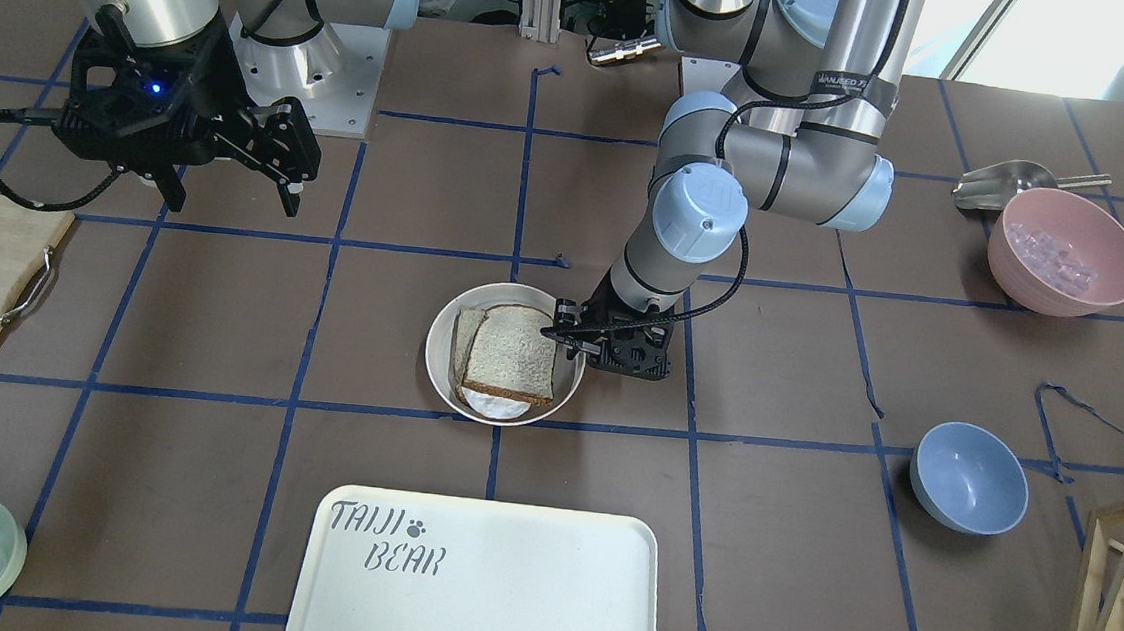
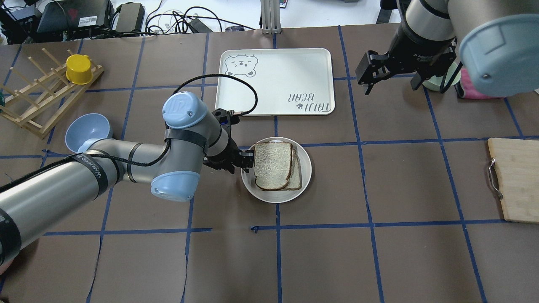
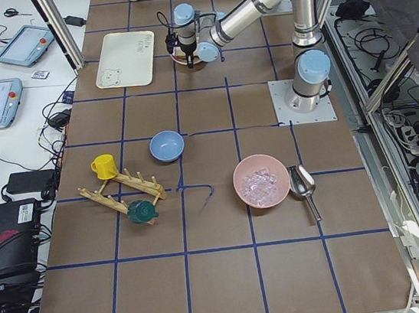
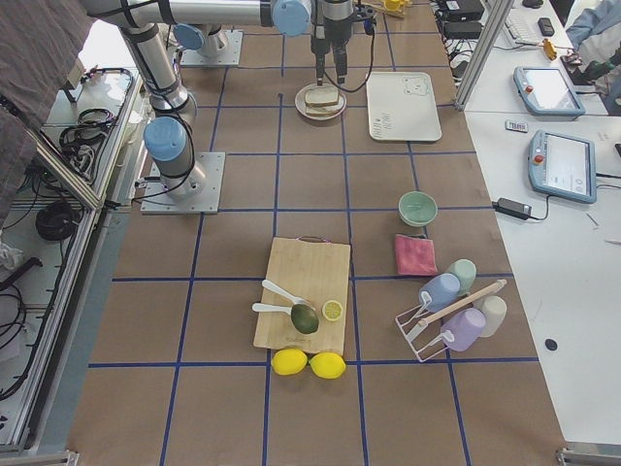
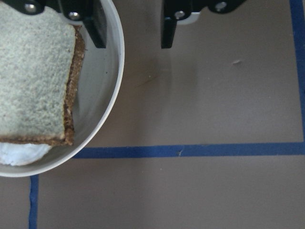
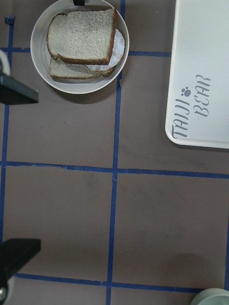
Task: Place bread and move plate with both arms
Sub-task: 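Grasp the rim of the white plate with the left gripper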
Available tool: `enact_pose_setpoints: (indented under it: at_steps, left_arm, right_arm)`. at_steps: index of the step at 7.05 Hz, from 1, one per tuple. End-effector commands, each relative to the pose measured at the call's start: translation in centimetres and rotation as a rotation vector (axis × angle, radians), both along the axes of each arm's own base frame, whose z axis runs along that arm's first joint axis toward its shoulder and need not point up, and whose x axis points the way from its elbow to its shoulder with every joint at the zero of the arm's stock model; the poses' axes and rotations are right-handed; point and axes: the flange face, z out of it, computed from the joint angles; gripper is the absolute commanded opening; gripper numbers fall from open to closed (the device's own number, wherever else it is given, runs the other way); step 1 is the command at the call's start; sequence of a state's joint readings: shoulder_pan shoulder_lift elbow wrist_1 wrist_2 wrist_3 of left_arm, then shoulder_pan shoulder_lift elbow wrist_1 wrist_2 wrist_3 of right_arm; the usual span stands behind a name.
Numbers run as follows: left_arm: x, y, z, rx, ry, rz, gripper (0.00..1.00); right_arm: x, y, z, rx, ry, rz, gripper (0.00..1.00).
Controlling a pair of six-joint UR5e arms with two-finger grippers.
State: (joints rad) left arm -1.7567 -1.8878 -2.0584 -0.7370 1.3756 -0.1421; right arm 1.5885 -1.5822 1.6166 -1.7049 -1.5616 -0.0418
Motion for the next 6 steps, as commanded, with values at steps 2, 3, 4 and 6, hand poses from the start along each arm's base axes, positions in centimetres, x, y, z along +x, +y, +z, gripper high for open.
enact_pose_setpoints:
  at_steps: [2,3,4,6]
  left_arm:
    - [-0.6,0.0,-1.5,0.012,0.000,-0.013,0.00]
    - [-0.7,-0.1,-1.4,0.012,0.001,-0.010,0.00]
    - [-0.7,-0.2,-1.5,0.010,-0.001,-0.008,0.00]
    - [-0.9,-1.5,1.0,-0.026,0.010,0.036,0.00]
  right_arm:
    - [-0.4,0.0,-0.1,0.004,0.021,0.006,1.00]
    - [-0.4,0.0,0.0,-0.002,0.028,0.011,1.00]
    - [-0.3,0.0,-0.2,0.003,0.028,0.013,1.00]
    - [-0.5,0.0,-0.2,0.006,0.029,0.008,1.00]
